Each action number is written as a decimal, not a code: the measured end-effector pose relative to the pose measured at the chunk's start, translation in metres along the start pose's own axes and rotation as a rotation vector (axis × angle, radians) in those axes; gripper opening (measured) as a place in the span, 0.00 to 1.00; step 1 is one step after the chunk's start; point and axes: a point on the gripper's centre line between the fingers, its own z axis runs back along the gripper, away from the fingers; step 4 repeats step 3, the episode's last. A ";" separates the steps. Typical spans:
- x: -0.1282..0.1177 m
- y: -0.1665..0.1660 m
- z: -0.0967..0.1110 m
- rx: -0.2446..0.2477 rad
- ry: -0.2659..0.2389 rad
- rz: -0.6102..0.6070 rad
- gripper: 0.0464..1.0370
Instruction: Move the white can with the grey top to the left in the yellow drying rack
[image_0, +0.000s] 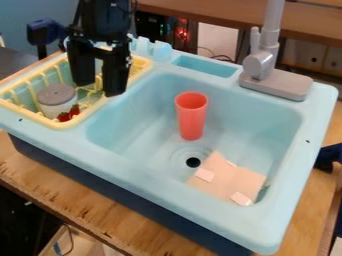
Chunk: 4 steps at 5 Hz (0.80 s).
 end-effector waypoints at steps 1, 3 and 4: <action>0.007 -0.006 0.023 0.069 -0.056 -0.002 0.96; -0.019 -0.048 0.067 0.326 -0.101 0.082 0.96; -0.019 -0.048 0.067 0.326 -0.101 0.082 0.96</action>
